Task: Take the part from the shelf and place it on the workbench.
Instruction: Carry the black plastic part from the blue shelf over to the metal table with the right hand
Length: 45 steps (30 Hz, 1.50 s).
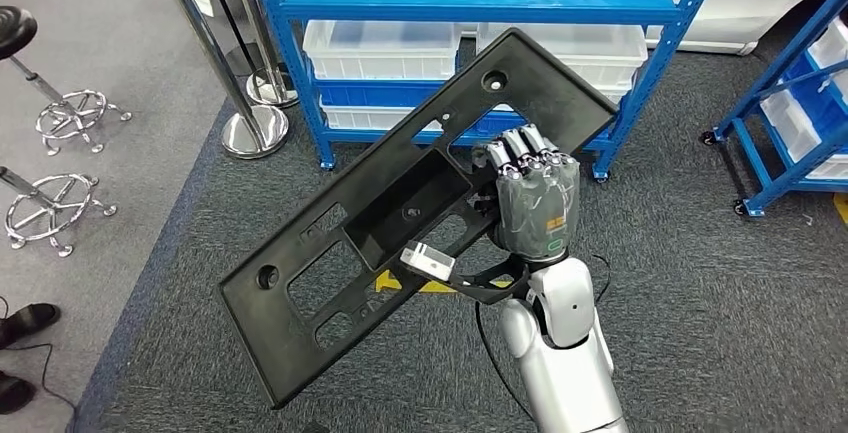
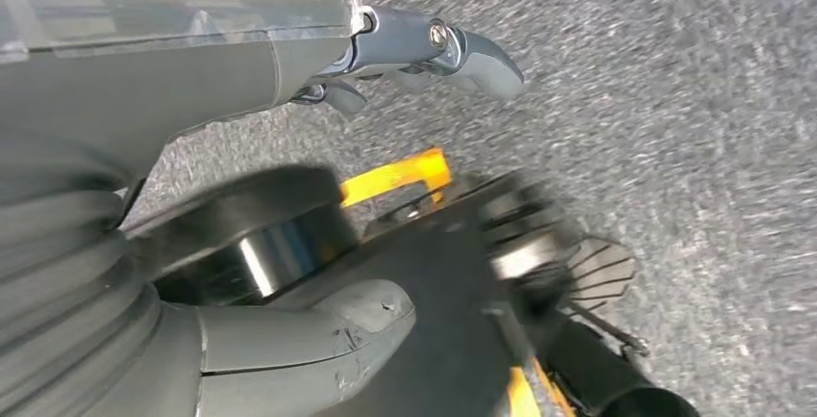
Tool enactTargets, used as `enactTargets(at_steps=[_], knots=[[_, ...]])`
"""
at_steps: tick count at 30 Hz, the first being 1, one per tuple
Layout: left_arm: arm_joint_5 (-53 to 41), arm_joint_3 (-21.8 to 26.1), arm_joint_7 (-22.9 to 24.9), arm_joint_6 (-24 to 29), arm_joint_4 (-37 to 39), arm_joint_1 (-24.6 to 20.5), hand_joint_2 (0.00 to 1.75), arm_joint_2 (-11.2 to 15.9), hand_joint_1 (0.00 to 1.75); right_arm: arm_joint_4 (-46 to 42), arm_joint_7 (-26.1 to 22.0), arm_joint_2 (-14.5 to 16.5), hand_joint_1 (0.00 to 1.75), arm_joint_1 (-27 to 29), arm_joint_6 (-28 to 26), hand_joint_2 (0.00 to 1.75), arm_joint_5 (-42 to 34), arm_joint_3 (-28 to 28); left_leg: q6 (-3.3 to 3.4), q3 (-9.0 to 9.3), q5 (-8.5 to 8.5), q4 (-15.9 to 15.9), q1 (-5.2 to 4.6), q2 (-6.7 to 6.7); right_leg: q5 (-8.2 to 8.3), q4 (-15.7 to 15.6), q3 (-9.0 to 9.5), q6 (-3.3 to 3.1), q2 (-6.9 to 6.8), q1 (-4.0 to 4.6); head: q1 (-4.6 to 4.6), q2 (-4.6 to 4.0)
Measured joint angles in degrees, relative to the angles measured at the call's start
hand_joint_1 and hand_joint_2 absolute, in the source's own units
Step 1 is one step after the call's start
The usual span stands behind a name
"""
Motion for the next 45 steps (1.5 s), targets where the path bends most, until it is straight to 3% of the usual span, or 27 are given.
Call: enactTargets(at_steps=[2, 4, 5, 6, 8, 9, 10, 12, 13, 14, 16, 17, 19, 21, 24, 25, 27, 28, 29, 31, 33, 35, 36, 39, 41, 43, 45], knots=[[0.55, -0.04, -0.14, 0.31, -0.07, -0.18, 1.75, 0.01, 0.00, 0.58, 0.92, -0.37, 1.75, -0.15, 0.00, 1.75, -1.79, 0.85, 0.61, 4.57, -2.34, -6.71, -0.35, -0.08, 1.53, -0.47, -0.29, 0.69, -0.11, -0.16, -0.01, 0.00], [1.16, -0.08, -0.34, 0.39, -0.08, -0.36, 1.75, 0.05, 0.00, 1.83, 1.55, -0.88, 1.75, -0.42, 0.02, 1.75, -3.70, 2.37, 1.38, 4.21, -1.40, -7.88, -0.53, 0.01, 2.94, -1.35, -0.34, 1.37, -0.16, -0.36, -0.02, 0.00], [1.32, -0.07, -0.38, 0.25, -0.08, -0.51, 1.75, 0.08, 0.00, 2.51, 1.71, -1.24, 1.75, -0.62, 0.02, 1.75, -4.36, 3.33, 1.78, 3.66, -0.46, -8.19, -0.53, 0.13, 2.30, -1.26, -0.66, 1.59, -0.09, -0.41, -0.04, 0.00], [1.38, -0.07, -0.36, 0.02, -0.08, -0.70, 1.75, 0.11, 0.00, 3.16, 1.75, -1.70, 1.75, -0.88, 0.02, 1.75, -4.90, 4.38, 2.29, 2.91, 0.57, -8.41, -0.47, 0.29, 0.35, -0.28, -1.17, 1.75, -0.03, -0.42, -0.03, 0.00], [1.34, -0.07, -0.29, -0.39, -0.09, -1.02, 1.75, 0.17, 0.00, 4.18, 1.56, -2.62, 1.75, -1.45, 0.02, 1.75, -5.73, 6.26, 2.94, 1.05, 2.35, -8.47, -0.43, 0.45, -6.20, 4.88, -2.45, 1.96, 0.08, -0.45, -0.03, 0.00], [1.31, -0.07, -0.26, -0.54, -0.09, -1.11, 1.75, 0.22, 0.00, 4.66, 1.46, -3.12, 1.75, -1.75, 0.02, 1.75, -6.09, 7.13, 3.09, -0.04, 3.20, -8.35, -0.46, 0.47, -8.62, 8.58, -2.91, 2.11, 0.11, -0.45, -0.02, 0.00], [1.28, -0.07, -0.25, -0.66, -0.09, -1.14, 1.75, 0.31, 0.00, 5.10, 1.41, -3.61, 1.75, -2.02, 0.02, 1.75, -6.30, 7.86, 3.03, -1.21, 4.02, -8.19, -0.48, 0.48, -9.40, 11.90, -3.05, 2.26, 0.13, -0.46, -0.02, 0.00], [1.27, -0.07, -0.24, -0.87, -0.08, -1.14, 1.75, 0.54, 0.00, 5.91, 1.42, -4.57, 1.75, -2.56, 0.02, 1.75, -6.49, 9.11, 2.82, -3.95, 5.60, -7.53, -0.48, 0.50, -6.88, 14.88, -1.54, 2.45, 0.13, -0.54, -0.01, 0.00], [1.27, -0.07, -0.23, -0.94, -0.08, -1.14, 1.75, 0.65, 0.00, 6.23, 1.40, -4.95, 1.75, -2.80, 0.02, 1.75, -6.56, 9.60, 2.65, -5.34, 6.25, -7.02, -0.47, 0.50, -5.39, 13.60, 0.56, 2.44, 0.11, -0.59, -0.02, 0.00], [1.27, -0.07, -0.22, -1.01, -0.08, -1.14, 1.75, 0.77, 0.00, 6.52, 1.37, -5.24, 1.75, -3.07, 0.02, 1.75, -6.65, 10.05, 2.42, -6.64, 6.81, -6.38, -0.48, 0.49, -5.39, 10.64, 3.48, 2.35, 0.07, -0.61, -0.02, 0.00], [1.27, -0.06, -0.12, -1.07, -0.09, -1.12, 1.75, 0.96, 0.00, 6.98, 1.32, -5.60, 1.75, -3.61, 0.01, 1.75, -6.91, 10.97, 1.85, -8.39, 7.62, -5.12, -0.59, 0.47, -8.34, 3.16, 9.17, 1.98, 0.06, -0.36, -0.06, 0.00], [1.27, -0.05, -0.02, -1.09, -0.09, -1.12, 1.75, 1.05, 0.00, 7.22, 1.40, -5.74, 1.75, -3.94, 0.00, 1.75, -7.16, 11.45, 1.49, -8.79, 8.02, -4.78, -0.59, 0.46, -9.81, 0.80, 10.64, 1.72, 0.10, -0.15, -0.07, 0.00], [1.28, -0.02, 0.15, -1.10, -0.08, -1.12, 1.75, 1.24, 0.00, 7.88, 1.92, -6.06, 1.75, -4.75, 0.01, 1.75, -7.64, 12.49, 0.73, -9.18, 8.83, -4.64, -0.38, 0.39, -9.69, -0.39, 10.69, 0.94, 0.05, 0.08, -0.05, 0.00], [1.31, 0.01, 0.22, -1.11, -0.06, -1.15, 1.75, 1.44, 0.00, 8.68, 2.58, -6.40, 1.75, -5.88, 0.02, 1.75, -7.87, 13.70, -0.04, -10.06, 6.69, -3.25, -0.06, 0.16, -8.19, -0.68, 9.51, 0.02, -0.10, -0.02, -0.07, 0.00], [1.32, 0.03, 0.17, -1.11, -0.05, -1.23, 1.75, 1.75, 0.00, 9.56, 2.85, -6.81, 1.75, -6.95, 0.02, 1.75, -8.33, 15.40, -1.04, -11.92, -1.67, 4.92, 0.37, 0.00, -5.79, -0.75, 6.84, -0.62, -0.17, -0.05, -0.09, 0.00], [1.33, 0.03, 0.11, -1.11, -0.05, -1.28, 1.75, 1.86, 0.00, 9.80, 2.85, -6.96, 1.75, -7.03, 0.02, 1.75, -8.47, 15.85, -1.23, -12.13, -2.96, 7.97, 0.46, 0.00, -5.03, -0.71, 5.88, -0.60, -0.19, -0.02, -0.09, 0.00], [1.32, 0.05, -0.14, -1.16, -0.04, -1.33, 1.75, 2.04, 0.00, 10.28, 2.81, -7.32, 1.75, -7.05, 0.02, 1.75, -8.54, 16.57, -1.30, -10.77, -1.51, 10.48, 0.53, -0.02, -3.52, -0.62, 3.78, -0.46, -0.23, 0.00, -0.09, 0.00], [1.27, 0.05, -0.32, -1.21, -0.04, -1.37, 1.75, 2.14, 0.00, 10.43, 2.78, -7.50, 1.75, -7.05, 0.02, 1.75, -8.50, 16.78, -1.17, -8.78, 0.16, 9.07, 0.54, -0.03, -2.80, -0.59, 2.76, -0.33, -0.23, -0.01, -0.09, 0.00], [1.19, 0.06, -0.52, -1.26, -0.05, -1.43, 1.75, 2.24, 0.00, 10.52, 2.75, -7.66, 1.75, -7.05, 0.02, 1.75, -8.45, 16.92, -0.94, -5.81, 1.09, 5.90, 0.52, -0.06, -2.09, -0.54, 1.90, -0.16, -0.21, -0.02, -0.10, 0.00], [0.98, 0.06, -0.82, -1.29, -0.06, -1.68, 1.75, 2.40, 0.00, 10.57, 2.71, -7.92, 1.75, -7.09, 0.01, 1.75, -8.34, 17.05, -0.27, 0.49, -0.16, -2.47, 0.24, -0.09, -0.87, -0.53, 0.92, 0.41, -0.20, 0.02, -0.10, 0.00], [0.86, 0.05, -0.98, -1.31, -0.07, -1.87, 1.75, 2.47, 0.00, 10.58, 2.68, -8.11, 1.75, -7.17, 0.00, 1.75, -8.24, 17.20, 0.58, 3.13, -1.83, -6.99, -0.19, -0.09, 0.25, -0.87, 0.84, 1.13, -0.33, -0.04, -0.09, 0.00], [0.86, 0.05, -1.02, -1.43, -0.07, -1.87, 1.75, 2.50, 0.00, 10.58, 2.65, -8.25, 1.75, -7.21, 0.00, 1.75, -7.79, 17.36, 1.57, 2.88, -0.88, -7.77, -0.25, 0.06, 0.96, -1.26, 0.89, 1.88, -0.38, -0.17, -0.08, 0.00], [0.86, 0.06, -1.01, -1.52, -0.07, -1.87, 1.75, 2.52, 0.00, 10.54, 2.53, -8.34, 1.75, -7.22, 0.00, 1.75, -7.64, 17.40, 2.11, 2.66, -0.15, -8.10, -0.17, 0.18, 0.19, -0.55, 0.51, 2.17, -0.30, -0.18, -0.07, 0.00], [0.64, 0.07, -1.18, -1.72, -0.06, -1.84, 1.75, 2.56, 0.00, 10.40, 1.72, -8.70, 1.75, -7.18, 0.00, 1.75, -8.46, 17.42, 3.16, 1.13, 1.81, -8.42, -0.18, 0.39, -6.38, 8.00, -2.68, 2.60, 0.09, -0.18, -0.05, 0.00], [0.46, 0.09, -1.47, -1.70, -0.05, -1.78, 1.75, 2.64, 0.00, 10.40, 1.16, -8.92, 1.75, -7.12, 0.00, 1.75, -9.47, 17.44, 3.18, -0.30, 2.66, -8.09, -0.31, 0.40, -9.16, 13.21, -3.67, 2.78, 0.17, -0.19, -0.05, 0.00], [0.25, 0.18, -1.67, -1.58, -0.06, -1.81, 1.75, 2.81, 0.00, 10.38, 0.66, -9.05, 1.75, -7.15, -0.01, 1.75, -10.44, 17.46, 3.01, -1.59, 3.14, -7.42, -0.33, 0.45, -8.22, 10.84, -0.62, 2.75, 0.08, -0.20, -0.06, 0.00], [0.07, 0.31, -1.74, -1.31, -0.07, -1.94, 1.75, 3.00, 0.00, 10.18, 0.24, -9.05, 1.75, -7.29, -0.02, 1.75, -11.37, 17.56, 2.73, -2.62, 3.15, -6.29, -0.47, 0.67, -6.65, 3.81, 4.49, 2.28, -1.01, 0.01, -0.06, 0.00]])
